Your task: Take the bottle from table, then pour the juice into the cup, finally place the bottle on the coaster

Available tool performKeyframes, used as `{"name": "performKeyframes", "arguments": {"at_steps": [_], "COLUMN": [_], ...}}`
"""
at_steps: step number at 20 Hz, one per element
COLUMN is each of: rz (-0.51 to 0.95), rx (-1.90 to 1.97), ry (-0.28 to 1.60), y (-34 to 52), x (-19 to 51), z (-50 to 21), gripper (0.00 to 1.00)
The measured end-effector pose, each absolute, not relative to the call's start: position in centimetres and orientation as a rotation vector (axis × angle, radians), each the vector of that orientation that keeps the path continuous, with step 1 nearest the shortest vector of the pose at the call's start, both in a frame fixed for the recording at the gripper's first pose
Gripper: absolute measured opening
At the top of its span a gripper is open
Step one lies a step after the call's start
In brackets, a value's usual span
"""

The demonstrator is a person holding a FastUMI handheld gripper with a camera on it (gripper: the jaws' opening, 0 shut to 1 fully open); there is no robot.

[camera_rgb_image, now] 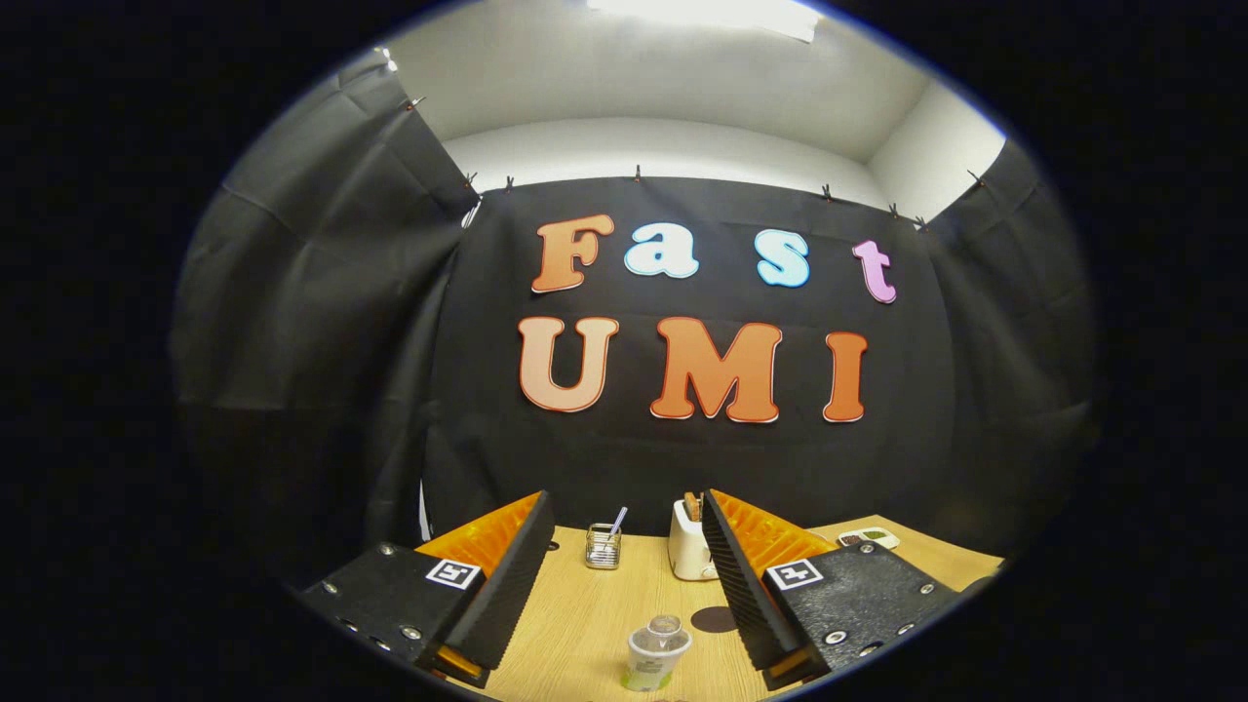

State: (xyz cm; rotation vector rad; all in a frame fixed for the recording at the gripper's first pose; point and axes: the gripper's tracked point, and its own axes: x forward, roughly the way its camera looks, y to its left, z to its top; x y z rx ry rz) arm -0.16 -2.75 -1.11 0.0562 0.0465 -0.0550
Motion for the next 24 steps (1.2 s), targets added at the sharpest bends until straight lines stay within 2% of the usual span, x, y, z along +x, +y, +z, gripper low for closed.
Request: {"name": "performKeyframes", "arguments": {"at_steps": [12, 24], "rz": [-0.071, -0.129], "rx": [0.085, 0.084], "ry": [0.007, 0.173], "y": [-2.9, -3.7], "x": [-0.6, -0.1], "z": [-3.5, -15.2], "gripper": [0.91, 0.91]}}
